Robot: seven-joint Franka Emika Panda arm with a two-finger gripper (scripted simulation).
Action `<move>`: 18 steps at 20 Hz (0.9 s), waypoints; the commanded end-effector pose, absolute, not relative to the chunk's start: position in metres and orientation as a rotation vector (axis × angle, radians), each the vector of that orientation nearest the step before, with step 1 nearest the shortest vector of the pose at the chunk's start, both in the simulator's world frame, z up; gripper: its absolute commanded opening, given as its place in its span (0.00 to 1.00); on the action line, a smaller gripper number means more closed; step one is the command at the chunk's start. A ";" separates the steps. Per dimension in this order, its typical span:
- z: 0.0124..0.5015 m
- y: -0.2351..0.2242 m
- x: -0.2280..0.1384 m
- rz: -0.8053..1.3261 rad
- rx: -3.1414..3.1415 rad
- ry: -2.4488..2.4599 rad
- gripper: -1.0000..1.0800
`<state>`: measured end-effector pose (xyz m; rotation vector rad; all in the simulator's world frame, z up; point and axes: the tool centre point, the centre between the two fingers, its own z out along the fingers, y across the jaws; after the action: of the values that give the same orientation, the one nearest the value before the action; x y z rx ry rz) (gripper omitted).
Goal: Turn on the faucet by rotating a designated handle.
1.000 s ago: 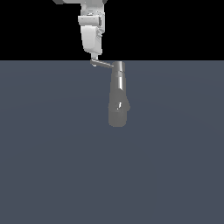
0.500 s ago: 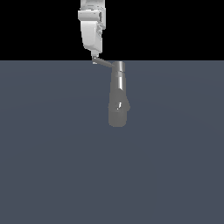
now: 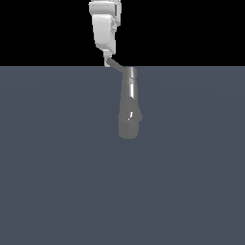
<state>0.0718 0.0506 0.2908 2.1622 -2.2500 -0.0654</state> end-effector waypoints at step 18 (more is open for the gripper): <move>0.301 -0.010 0.036 -0.080 2.160 -2.238 0.00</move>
<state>0.0370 0.0145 0.3031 2.1875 -2.2187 -0.0808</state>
